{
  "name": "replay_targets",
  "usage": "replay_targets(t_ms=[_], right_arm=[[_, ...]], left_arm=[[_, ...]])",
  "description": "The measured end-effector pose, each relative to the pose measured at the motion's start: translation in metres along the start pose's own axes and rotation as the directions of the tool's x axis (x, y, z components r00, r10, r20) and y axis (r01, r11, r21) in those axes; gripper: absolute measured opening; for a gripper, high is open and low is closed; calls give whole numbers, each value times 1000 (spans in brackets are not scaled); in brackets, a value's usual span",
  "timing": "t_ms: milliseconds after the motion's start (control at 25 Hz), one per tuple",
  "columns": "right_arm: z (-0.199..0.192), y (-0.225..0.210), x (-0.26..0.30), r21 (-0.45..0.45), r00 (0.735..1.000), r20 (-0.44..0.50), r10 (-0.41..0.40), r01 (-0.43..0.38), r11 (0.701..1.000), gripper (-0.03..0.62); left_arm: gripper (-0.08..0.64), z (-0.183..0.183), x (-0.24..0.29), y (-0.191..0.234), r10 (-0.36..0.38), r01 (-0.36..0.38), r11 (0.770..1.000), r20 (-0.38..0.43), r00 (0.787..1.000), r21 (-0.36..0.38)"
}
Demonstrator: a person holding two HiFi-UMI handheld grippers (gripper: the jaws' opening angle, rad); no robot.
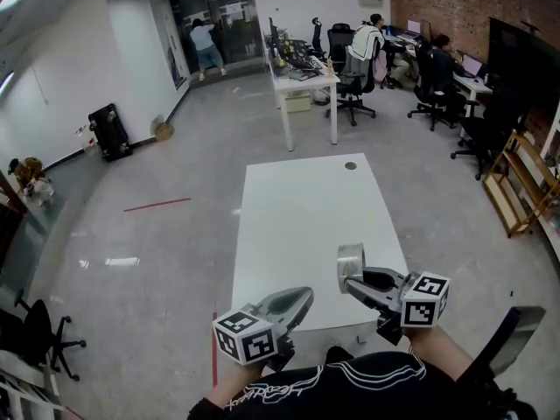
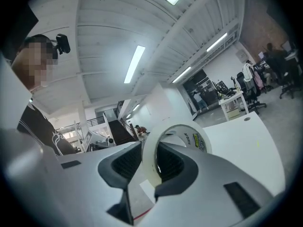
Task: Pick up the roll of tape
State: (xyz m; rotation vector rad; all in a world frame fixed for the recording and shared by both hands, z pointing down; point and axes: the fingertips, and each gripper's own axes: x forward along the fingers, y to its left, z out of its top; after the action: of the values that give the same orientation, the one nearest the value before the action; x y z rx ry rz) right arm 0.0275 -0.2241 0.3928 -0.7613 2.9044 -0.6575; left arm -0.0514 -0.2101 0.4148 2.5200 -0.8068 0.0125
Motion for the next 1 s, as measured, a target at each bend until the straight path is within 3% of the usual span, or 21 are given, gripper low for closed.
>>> replay_targets(t_ms=[1000], right_arm=[[3,-16,-3,0,999,-18,-34,34,999,100]], left_arm=[[3,9,21,0,-28,28,1000,-1,1000,3]])
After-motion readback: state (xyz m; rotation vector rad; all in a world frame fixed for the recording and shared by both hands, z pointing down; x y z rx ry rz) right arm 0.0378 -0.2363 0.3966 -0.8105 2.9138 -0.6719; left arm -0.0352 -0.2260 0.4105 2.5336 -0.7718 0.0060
